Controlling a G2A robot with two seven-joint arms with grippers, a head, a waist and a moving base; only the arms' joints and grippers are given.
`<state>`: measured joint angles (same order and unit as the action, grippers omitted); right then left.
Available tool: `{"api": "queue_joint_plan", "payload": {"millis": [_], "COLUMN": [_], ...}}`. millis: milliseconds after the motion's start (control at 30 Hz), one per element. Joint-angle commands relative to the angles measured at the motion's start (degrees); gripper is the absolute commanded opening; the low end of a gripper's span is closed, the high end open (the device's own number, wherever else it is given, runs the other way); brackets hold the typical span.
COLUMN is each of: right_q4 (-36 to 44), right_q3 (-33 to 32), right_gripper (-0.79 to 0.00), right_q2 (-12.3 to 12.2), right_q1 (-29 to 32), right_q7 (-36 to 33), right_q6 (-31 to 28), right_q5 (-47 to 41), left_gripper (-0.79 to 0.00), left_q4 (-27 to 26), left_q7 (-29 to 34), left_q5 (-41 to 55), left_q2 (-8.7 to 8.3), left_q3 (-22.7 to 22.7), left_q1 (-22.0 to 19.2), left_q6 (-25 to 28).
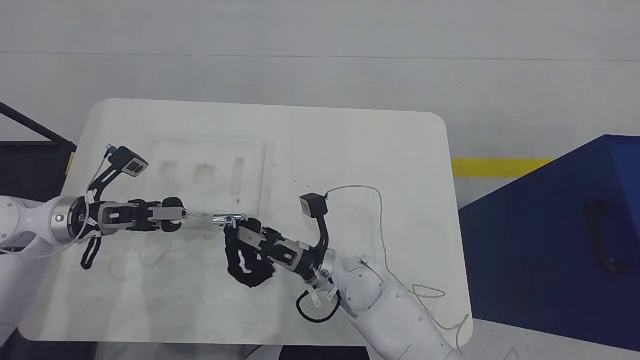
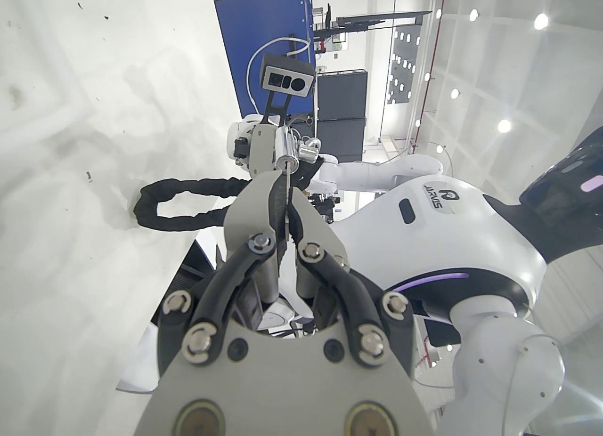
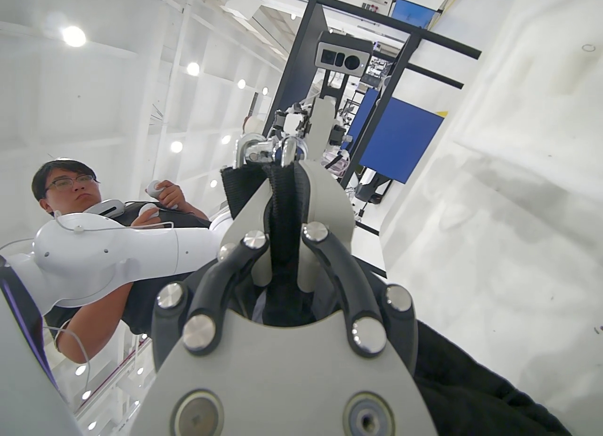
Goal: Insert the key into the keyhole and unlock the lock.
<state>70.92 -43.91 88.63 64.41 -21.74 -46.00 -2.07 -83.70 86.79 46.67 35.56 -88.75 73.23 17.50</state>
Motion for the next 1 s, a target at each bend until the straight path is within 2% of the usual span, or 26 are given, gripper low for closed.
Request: {"api": "queue_joint_plan", "payload": {"millis": [0,733,967], "right_q4": [-0.15,-0.15,0.01], "right_q3": [0.03,-0.14,-0.30], "right_gripper": [-0.785,-0.785,-0.785], "right_q2": [0.02,0.08,0.04], "right_q1": [-0.12,0.09,0.17], "right_q7": [-0.26,0.18,0.43], "right_q6": [0.06,-0.28,-0.33], "right_q5": [-0.25,1.18,2.10], "left_gripper": [-0.785,-0.785,-0.785], "left_q4": [-0.33,-1.60,-2.77], "left_q7": [0.15,-0.37,-2.02], "left_q5": [-0.27,-2.56,-4.04], "left_q2": [0.10,0.92,1.29], "left_q3": [0.12,-0.09,0.23], "left_q1": [-0.11,0.74,1.17], "left_q6": [-0.16,0.36,2.01]}}
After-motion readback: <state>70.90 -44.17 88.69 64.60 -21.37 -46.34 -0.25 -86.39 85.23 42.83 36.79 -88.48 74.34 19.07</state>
